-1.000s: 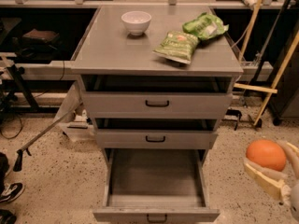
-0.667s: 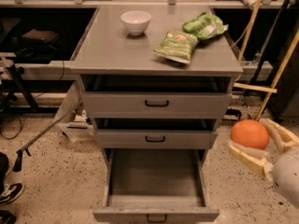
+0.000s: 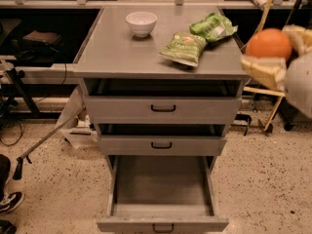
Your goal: Pick orange from bottom drawer and place on counter
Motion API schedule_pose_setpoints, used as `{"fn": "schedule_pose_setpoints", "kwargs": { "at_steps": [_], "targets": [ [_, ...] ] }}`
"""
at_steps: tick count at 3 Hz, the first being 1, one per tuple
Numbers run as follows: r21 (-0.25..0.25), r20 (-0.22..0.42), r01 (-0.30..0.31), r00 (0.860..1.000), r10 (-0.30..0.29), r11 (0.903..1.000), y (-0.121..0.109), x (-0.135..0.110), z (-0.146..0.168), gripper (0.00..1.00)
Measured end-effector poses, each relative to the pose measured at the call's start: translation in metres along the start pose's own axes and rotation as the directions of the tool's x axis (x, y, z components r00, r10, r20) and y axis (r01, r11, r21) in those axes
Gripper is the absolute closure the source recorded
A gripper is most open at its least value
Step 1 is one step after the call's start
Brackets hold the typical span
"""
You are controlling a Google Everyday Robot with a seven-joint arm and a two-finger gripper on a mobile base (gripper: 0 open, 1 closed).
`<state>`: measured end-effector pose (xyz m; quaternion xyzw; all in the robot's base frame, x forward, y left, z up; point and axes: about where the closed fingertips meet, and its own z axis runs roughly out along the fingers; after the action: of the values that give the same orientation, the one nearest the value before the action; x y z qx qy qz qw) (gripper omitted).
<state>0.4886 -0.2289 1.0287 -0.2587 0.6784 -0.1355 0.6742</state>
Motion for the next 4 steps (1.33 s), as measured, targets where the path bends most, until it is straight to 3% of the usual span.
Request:
{"fn": "schedule_pose_setpoints", "kwargs": {
  "at_steps": [1, 2, 3, 4],
  "targets": [
    [0.027, -0.021, 0.076, 0.997, -0.075, 0.9968, 0.003, -0.046, 0.012, 1.0],
    [-0.053, -0.074, 0.14, 0.987, -0.143, 0.9888, 0.028, -0.035, 0.021, 1.0],
    [-0.086, -0.052, 0.166, 0.984, -0.171, 0.9824, 0.042, -0.046, 0.034, 1.0],
    [-0.085, -0.052, 0.166, 0.984, -0.171, 0.9824, 0.042, -0.046, 0.034, 1.0]
  ]
}}
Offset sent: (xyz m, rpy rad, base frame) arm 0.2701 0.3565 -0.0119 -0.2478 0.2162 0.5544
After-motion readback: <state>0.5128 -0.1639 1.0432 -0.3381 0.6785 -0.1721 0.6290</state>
